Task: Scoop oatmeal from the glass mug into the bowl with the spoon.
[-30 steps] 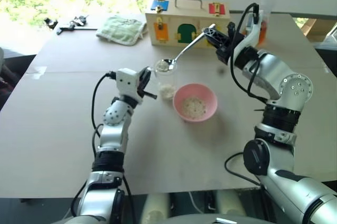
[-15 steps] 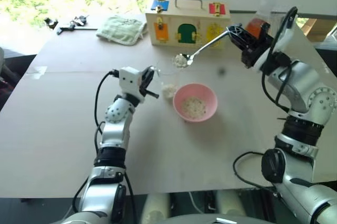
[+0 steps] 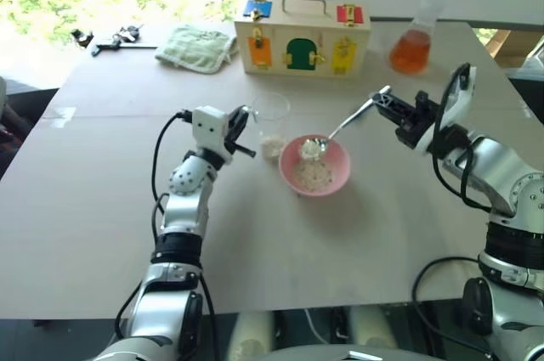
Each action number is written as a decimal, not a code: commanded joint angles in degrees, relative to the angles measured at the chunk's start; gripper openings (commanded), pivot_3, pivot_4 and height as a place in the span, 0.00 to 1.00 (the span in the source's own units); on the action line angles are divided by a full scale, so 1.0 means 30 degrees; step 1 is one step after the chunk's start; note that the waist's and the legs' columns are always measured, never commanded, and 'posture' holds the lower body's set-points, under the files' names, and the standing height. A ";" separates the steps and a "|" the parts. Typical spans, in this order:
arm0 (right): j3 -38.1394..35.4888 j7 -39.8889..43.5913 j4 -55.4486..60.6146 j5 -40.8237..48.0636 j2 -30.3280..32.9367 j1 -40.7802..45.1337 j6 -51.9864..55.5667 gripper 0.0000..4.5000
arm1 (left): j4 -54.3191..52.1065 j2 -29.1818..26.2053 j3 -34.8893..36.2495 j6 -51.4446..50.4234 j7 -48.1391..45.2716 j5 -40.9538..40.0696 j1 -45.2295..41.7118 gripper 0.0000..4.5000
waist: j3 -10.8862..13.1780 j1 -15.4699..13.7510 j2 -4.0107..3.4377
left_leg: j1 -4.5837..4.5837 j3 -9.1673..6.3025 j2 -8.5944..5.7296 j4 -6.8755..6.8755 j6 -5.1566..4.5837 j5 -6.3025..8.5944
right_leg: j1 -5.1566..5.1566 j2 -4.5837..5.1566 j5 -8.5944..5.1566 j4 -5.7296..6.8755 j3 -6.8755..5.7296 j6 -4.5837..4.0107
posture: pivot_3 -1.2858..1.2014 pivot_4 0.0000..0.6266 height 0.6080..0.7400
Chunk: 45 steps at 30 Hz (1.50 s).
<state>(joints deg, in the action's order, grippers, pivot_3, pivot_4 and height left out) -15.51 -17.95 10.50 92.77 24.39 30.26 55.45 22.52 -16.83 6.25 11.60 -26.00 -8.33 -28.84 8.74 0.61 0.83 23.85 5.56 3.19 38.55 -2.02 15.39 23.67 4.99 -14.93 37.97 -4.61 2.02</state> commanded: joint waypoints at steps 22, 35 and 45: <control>0.6358 1.7975 0.5948 -1.7751 0.5559 0.1841 -0.7433 0.00 | -0.0407 -0.0115 0.0128 0.0450 -0.0007 -0.0208 -0.0755 0.00 | 0.0005 -0.0205 0.0011 | 0.0001 -0.0066 -0.0013 0.0032 -0.0001 0.0001 | -0.0012 -0.0005 0.0000 -0.0006 -0.0031 0.0002 | 0.52 0.24 1.00; 0.3532 1.6102 0.4348 -1.5907 0.2871 0.1348 -0.4939 0.00 | -0.0396 -0.0061 0.0053 0.0591 -0.0105 -0.0147 -0.0682 0.00 | 0.0001 -0.0422 0.0019 | 0.0001 -0.0040 -0.0011 0.0063 0.0002 -0.0001 | -0.0032 -0.0009 0.0000 0.0006 -0.0052 0.0002 | 0.52 0.24 1.00; -0.1748 0.6271 0.0605 -0.6745 -0.2769 0.5353 -0.2339 0.00 | -0.0287 -0.0015 0.0123 0.0830 0.0051 -0.0067 -0.0650 0.00 | 0.0029 -0.0175 -0.0031 | 0.0001 -0.0041 -0.0006 0.0138 0.0002 -0.0001 | -0.0030 -0.0012 0.0007 0.0087 -0.0042 0.0006 | 0.52 0.24 1.00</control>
<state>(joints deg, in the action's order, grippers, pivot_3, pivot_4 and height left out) -19.78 3.21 10.66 69.18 16.68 43.96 48.66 23.07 -16.54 6.08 12.22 -26.18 -8.15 -29.50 8.83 0.08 0.74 23.85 5.41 3.20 38.96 -2.01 15.39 23.58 4.91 -14.91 38.23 -4.75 2.03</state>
